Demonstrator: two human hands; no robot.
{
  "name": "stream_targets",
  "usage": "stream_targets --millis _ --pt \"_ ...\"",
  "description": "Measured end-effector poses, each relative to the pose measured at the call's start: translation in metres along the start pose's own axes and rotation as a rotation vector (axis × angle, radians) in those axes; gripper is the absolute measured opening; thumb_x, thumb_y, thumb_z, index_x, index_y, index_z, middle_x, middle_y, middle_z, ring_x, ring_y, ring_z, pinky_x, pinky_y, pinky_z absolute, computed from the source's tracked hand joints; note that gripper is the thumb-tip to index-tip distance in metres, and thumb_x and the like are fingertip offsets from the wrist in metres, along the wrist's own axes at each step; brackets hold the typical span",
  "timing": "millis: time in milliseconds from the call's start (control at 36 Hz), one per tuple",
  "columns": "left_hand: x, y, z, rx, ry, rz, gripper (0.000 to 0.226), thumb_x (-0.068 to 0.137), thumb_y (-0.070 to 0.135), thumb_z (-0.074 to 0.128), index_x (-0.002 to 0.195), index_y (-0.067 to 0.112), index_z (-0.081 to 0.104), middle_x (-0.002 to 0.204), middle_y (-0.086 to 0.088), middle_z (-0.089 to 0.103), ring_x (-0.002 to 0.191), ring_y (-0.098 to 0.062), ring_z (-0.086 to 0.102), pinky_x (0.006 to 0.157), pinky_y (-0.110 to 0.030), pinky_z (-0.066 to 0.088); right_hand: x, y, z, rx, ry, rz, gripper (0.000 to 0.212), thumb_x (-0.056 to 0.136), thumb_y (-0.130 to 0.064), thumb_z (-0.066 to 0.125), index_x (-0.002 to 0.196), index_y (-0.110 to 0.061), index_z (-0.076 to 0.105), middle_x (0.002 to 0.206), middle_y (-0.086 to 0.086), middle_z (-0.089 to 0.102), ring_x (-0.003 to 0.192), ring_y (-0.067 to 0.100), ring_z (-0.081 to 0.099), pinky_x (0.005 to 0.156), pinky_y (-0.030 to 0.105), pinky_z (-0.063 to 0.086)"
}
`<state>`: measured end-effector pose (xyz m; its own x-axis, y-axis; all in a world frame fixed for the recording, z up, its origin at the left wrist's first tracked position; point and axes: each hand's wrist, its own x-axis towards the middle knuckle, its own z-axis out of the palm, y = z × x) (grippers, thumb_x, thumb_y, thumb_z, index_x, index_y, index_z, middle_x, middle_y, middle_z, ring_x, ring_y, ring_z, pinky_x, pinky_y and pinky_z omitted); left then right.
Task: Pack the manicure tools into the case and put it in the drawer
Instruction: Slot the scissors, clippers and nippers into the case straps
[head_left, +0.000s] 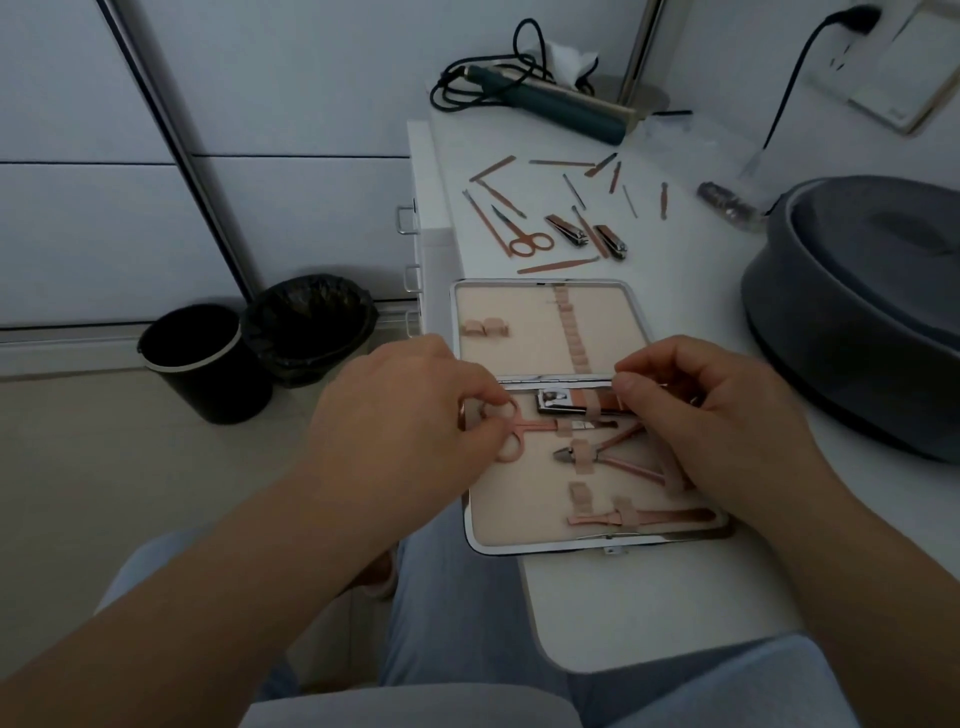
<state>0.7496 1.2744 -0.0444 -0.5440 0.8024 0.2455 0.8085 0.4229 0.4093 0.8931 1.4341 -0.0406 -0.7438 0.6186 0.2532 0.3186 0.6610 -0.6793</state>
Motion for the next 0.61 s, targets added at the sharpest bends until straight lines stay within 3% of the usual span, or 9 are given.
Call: stream_targets --millis 222,389,472,528,611 --pt "-0.001 -0.007 0.003 -0.117 -0.006 -0.043 0.034 0.069 0.065 0.043 0.090 0.048 0.065 0.071 0.016 0.049 0.069 0.001 0.045 0.055 -0.021 0.032 0.001 -0.003 -0.001 0.009 -0.011 0.020 0.007 0.078 -0.036 0.061 0.073 -0.040 0.060 0.069 -0.039 0.059 0.067 -0.014 0.055 0.054 -0.002 0.037" --pt "-0.003 -0.010 -0.003 -0.274 0.048 -0.006 0.021 0.075 0.046 0.056 0.092 0.043 0.067 0.082 0.021 0.052 0.089 0.005 0.045 0.065 -0.008 0.034 0.016 -0.017 -0.015 -0.057 0.000 -0.024 0.005 0.072 -0.043 0.054 0.077 -0.045 0.055 0.083 -0.038 0.054 0.074 -0.013 0.052 0.048 0.009 0.041" --pt "0.005 -0.014 -0.008 -0.285 0.064 -0.020 0.027 0.073 0.046 0.052 0.095 0.041 0.066 0.086 0.024 0.050 0.089 0.006 0.046 0.069 -0.001 0.032 0.043 -0.032 -0.019 -0.111 0.008 -0.071 0.004 0.073 -0.045 0.051 0.076 -0.045 0.055 0.077 -0.035 0.057 0.072 -0.016 0.052 0.050 -0.001 0.039" --pt "0.011 -0.017 -0.007 -0.294 0.061 -0.049 0.024 0.074 0.044 0.054 0.095 0.039 0.066 0.089 0.024 0.050 0.089 0.004 0.047 0.071 -0.001 0.032 0.067 -0.038 -0.012 -0.171 -0.025 -0.079 0.003 0.078 -0.045 0.052 0.077 -0.044 0.055 0.069 -0.023 0.060 0.068 -0.009 0.055 0.049 0.006 0.038" --pt "0.015 -0.021 -0.001 -0.322 0.084 -0.065 0.018 0.077 0.038 0.059 0.091 0.036 0.068 0.091 0.024 0.048 0.094 0.003 0.044 0.078 -0.003 0.029 0.105 -0.037 0.012 -0.250 -0.079 -0.080 0.006 0.085 -0.039 0.057 0.088 -0.039 0.062 0.074 -0.026 0.054 0.070 -0.007 0.050 0.059 0.010 0.031"
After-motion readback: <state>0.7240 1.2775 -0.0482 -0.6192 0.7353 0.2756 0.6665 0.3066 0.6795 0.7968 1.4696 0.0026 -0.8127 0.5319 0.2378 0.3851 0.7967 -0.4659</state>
